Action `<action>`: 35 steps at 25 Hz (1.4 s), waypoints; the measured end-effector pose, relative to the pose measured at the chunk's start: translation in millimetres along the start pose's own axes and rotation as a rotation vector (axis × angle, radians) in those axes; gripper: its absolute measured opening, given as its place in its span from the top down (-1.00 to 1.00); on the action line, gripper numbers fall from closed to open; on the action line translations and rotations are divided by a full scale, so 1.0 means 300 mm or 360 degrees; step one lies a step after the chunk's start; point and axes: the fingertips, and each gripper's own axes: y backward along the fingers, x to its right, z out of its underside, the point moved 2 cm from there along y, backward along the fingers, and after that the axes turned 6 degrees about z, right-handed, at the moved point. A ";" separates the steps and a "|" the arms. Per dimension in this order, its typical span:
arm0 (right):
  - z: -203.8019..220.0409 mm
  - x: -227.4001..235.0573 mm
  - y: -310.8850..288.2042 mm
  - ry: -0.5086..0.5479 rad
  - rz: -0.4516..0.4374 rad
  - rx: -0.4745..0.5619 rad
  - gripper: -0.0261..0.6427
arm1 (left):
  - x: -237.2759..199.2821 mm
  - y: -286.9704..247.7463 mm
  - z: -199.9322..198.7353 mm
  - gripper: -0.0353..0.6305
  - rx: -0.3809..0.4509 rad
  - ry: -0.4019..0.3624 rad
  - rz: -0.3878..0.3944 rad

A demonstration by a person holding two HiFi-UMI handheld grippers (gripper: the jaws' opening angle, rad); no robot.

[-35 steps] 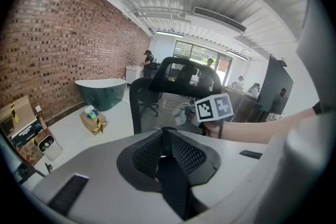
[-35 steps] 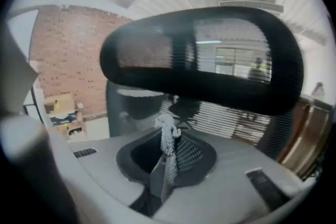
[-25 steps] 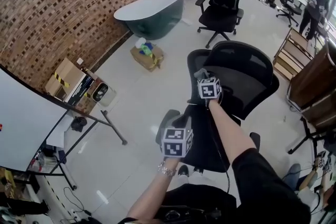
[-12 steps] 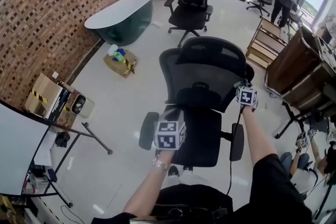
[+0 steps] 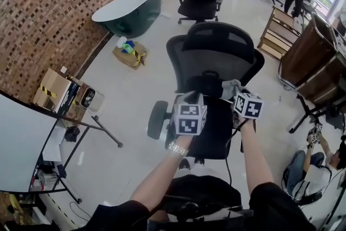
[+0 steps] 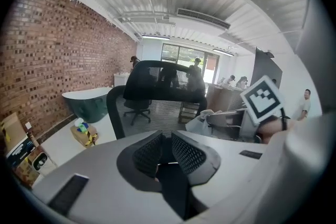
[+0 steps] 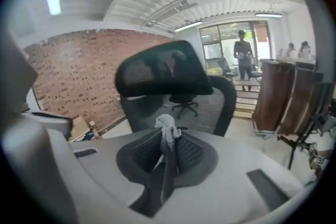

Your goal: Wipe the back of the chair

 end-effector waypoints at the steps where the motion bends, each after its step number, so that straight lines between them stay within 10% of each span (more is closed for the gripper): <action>1: -0.002 -0.103 0.042 0.0059 -0.0071 0.0036 0.79 | 0.002 0.011 -0.005 0.72 0.0011 -0.0023 -0.0038; 6: 0.005 -0.400 0.148 0.0348 -0.0160 0.0155 0.78 | -0.005 0.075 -0.020 0.72 0.0057 -0.0068 -0.0157; 15: 0.251 -0.568 0.338 0.0370 -0.0233 0.0040 0.78 | 0.007 0.324 0.140 0.75 -0.0029 -0.0062 -0.0070; 26: 0.635 -0.590 0.797 0.0276 -0.0108 -0.0048 0.78 | 0.226 0.746 0.434 0.75 -0.0130 0.0008 0.0109; 35: 0.647 -0.531 0.892 0.0239 -0.0173 -0.0012 0.78 | 0.350 0.745 0.428 0.75 -0.0107 -0.0058 0.0144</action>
